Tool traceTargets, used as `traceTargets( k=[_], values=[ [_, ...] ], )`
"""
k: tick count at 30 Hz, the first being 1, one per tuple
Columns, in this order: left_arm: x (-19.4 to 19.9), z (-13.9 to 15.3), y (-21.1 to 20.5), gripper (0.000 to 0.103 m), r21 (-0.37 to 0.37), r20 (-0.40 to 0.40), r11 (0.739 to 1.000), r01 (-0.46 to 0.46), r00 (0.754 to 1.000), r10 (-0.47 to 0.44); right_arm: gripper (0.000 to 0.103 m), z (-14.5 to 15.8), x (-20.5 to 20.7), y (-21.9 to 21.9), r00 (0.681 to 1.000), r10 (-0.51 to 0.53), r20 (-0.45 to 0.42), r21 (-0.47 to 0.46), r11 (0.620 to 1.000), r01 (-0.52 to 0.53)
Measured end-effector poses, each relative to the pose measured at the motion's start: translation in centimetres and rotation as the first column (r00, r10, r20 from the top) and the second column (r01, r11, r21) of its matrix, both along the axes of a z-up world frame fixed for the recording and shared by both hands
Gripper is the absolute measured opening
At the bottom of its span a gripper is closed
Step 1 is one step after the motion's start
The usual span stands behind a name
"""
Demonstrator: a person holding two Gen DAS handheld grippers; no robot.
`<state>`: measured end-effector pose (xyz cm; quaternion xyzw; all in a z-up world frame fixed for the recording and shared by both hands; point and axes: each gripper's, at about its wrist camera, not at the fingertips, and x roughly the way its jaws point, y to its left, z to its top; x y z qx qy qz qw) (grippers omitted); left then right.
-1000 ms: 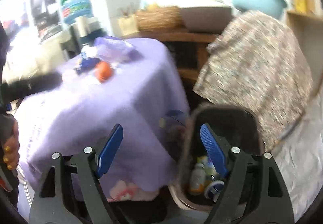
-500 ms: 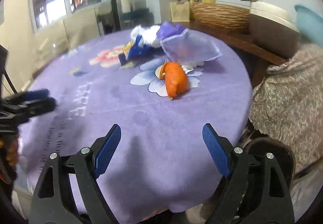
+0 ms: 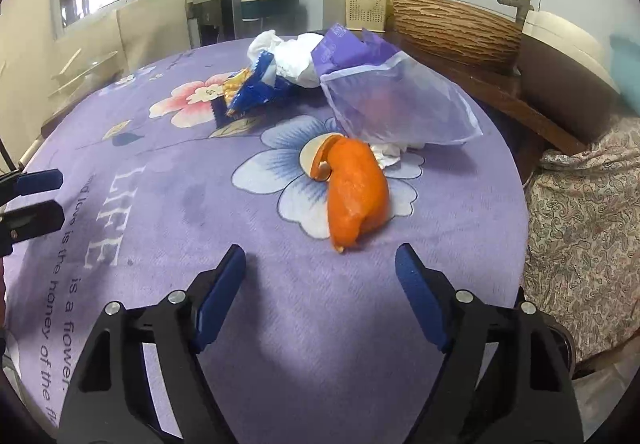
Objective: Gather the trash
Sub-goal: 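Move both grippers back over the table toward the chip bag and orange peel, then grasp the blue chip bag with the left gripper while the right grasps the orange peel, then carry the chip bag and orange peel over the trash bin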
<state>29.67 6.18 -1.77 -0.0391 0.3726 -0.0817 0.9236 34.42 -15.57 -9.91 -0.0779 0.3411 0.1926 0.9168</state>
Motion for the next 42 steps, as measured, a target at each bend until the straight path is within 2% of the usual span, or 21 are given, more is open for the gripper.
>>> traceTargets(
  k=[4,5,7,9,12,18,25,26,27,29,35,42],
  values=[
    [1.5,0.3,0.0,0.096,0.005,-0.004,1.000,-0.001,1.000,0.001,0.063,0.5,1.9,0.4,0.999,-0.026,-0.023,-0.013,1.000,0.026],
    [2.0,0.4,0.0,0.096,0.002,-0.008,1.000,-0.001,1.000,0.001,0.056,0.7,2.3,0.5,0.999,-0.030,-0.028,-0.014,0.999,0.029],
    [3.4,0.8,0.0,0.096,-0.010,-0.022,1.000,0.006,1.000,-0.006,0.049,0.9,2.8,0.6,0.999,-0.024,-0.044,0.002,1.000,0.024],
    [4.8,1.3,-0.4,0.096,-0.006,-0.022,1.000,0.005,1.000,-0.005,0.029,1.0,3.1,0.8,0.999,-0.033,-0.036,-0.010,0.999,0.033],
    [6.7,1.7,-1.5,0.096,0.020,-0.007,1.000,0.008,1.000,-0.008,0.024,1.0,2.9,0.6,0.999,-0.028,-0.031,0.011,1.000,0.029],
    [11.3,1.7,-4.8,0.096,0.115,-0.013,0.993,0.015,1.000,-0.013,0.019,1.1,2.0,0.4,1.000,-0.009,-0.017,0.025,1.000,0.010],
    [15.4,1.1,-7.7,0.096,0.182,-0.005,0.983,-0.004,1.000,0.004,0.018,1.0,0.4,-0.3,1.000,-0.002,-0.020,0.063,0.998,0.003],
    [15.7,0.9,-7.8,0.092,0.197,0.001,0.980,-0.021,1.000,0.021,0.018,0.9,0.1,-0.3,1.000,-0.001,-0.016,0.059,0.998,0.002],
    [16.0,0.7,-7.9,0.081,0.197,0.001,0.980,-0.028,1.000,0.029,0.018,0.9,-0.1,-0.3,1.000,-0.001,-0.011,0.055,0.998,0.002],
    [16.5,0.3,-8.0,0.066,0.173,-0.029,0.985,-0.020,0.999,0.025,0.018,0.7,-0.3,-0.3,1.000,0.000,-0.004,0.053,0.999,0.001],
    [16.2,0.2,-8.2,0.057,0.199,0.018,0.980,-0.010,1.000,0.006,0.018,0.5,-0.4,-0.5,1.000,-0.006,-0.003,0.076,0.997,0.006],
    [13.9,0.8,-6.6,0.053,0.119,0.039,0.993,0.005,0.999,-0.010,0.018,0.3,-0.9,-0.8,1.000,-0.006,0.000,0.099,0.995,0.006]
  ],
)
